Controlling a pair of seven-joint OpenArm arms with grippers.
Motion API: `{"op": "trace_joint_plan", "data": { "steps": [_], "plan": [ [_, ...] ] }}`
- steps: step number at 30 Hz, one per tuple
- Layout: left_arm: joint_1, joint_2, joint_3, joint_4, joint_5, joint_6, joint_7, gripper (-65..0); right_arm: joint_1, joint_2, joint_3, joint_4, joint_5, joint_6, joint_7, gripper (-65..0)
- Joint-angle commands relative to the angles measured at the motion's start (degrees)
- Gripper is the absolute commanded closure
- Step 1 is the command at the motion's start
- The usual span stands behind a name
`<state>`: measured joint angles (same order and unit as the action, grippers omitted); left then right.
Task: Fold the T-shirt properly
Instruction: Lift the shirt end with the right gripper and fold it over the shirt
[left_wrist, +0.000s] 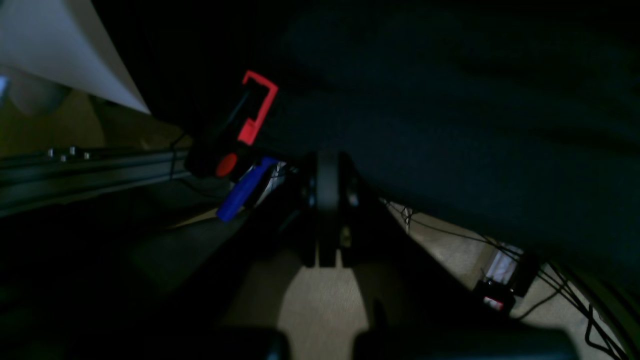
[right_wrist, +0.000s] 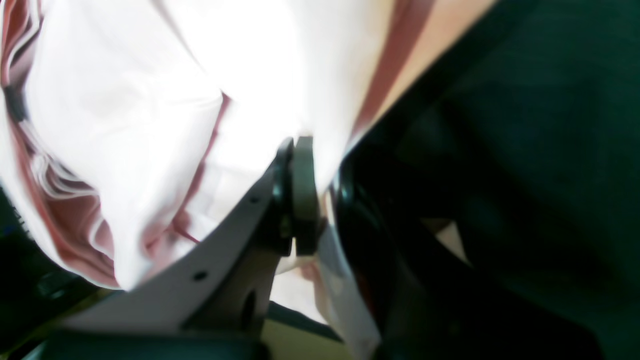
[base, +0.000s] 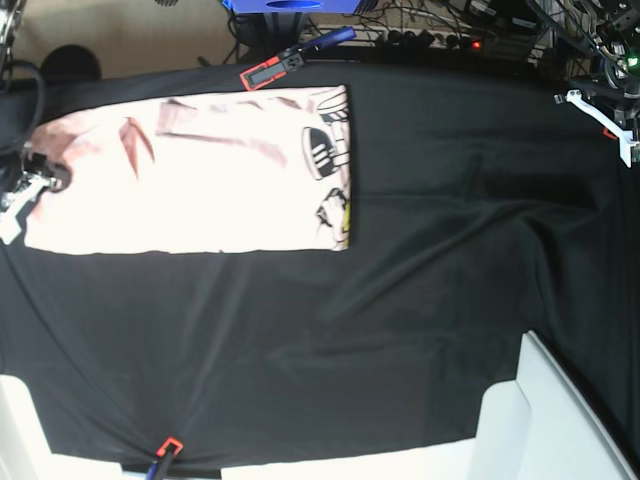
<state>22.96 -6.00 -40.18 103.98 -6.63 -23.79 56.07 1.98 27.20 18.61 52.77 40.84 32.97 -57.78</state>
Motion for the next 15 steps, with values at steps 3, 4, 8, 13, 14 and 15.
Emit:
{"op": "trace_joint_plan", "data": {
  "steps": [3, 4, 8, 13, 14, 15],
  "plan": [
    [0.2, -0.8, -0.4, 0.9, 0.0, 0.5, -0.8, 0.0, -2.4, 1.0, 0.6, 10.8, 1.3, -4.3, 0.5, -0.3],
    [0.2, -0.8, -0.4, 0.9, 0.0, 0.5, -0.8, 0.0, -3.3, 1.0, 0.7, 13.5, 1.3, -6.5, 0.5, -0.3],
    [0.3, -0.8, -0.5, 0.9, 0.0, 0.5, -0.8, 0.0, -4.4, 1.1, 0.8, 18.7, 1.3, -13.3, 0.1, -0.3],
    [0.4, -0.8, -0.5, 0.9, 0.0, 0.5, -0.8, 0.0, -6.1, 1.2, 0.2, 24.2, 1.2, -20.5, -0.9, -0.3],
    [0.4, -0.8, -0.5, 0.9, 0.0, 0.5, -0.8, 0.0, -6.7, 1.0, 0.2, 26.5, 1.2, -22.2, -1.3, -0.3],
    [0.4, -0.8, -0.5, 0.9, 0.0, 0.5, -0.8, 0.0, -7.4, 0.9, 0.2, 29.0, 1.2, -24.2, -1.8, -0.3]
  ]
}}
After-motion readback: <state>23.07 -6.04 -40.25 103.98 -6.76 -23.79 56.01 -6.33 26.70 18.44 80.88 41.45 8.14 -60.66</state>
